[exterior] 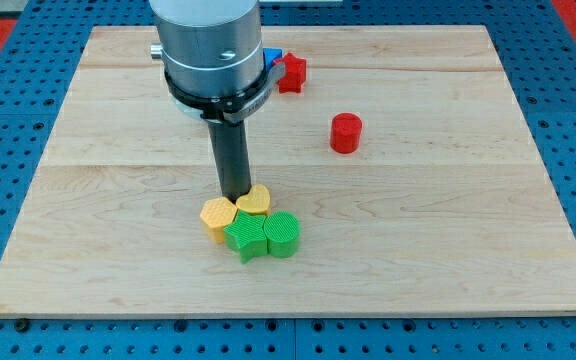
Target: Push the yellow heart above the green circle
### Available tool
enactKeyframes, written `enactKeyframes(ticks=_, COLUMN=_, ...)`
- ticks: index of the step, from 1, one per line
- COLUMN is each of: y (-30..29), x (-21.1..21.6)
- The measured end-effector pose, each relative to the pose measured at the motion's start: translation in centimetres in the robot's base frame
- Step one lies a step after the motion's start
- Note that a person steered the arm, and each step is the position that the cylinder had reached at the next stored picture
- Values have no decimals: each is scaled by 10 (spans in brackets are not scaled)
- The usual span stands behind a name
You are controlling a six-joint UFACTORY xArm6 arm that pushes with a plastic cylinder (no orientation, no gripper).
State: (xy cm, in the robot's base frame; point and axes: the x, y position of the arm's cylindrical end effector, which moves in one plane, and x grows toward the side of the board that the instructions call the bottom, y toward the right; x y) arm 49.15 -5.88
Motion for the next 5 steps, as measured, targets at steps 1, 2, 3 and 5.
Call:
enactKeyframes(ticks=1, y=7, x=7)
enactKeyframes(ticks=2, y=20, x=9)
enactKeyframes(ticks=3, y=27, x=9)
enactKeyframes(ticks=5, y=35, x=-11)
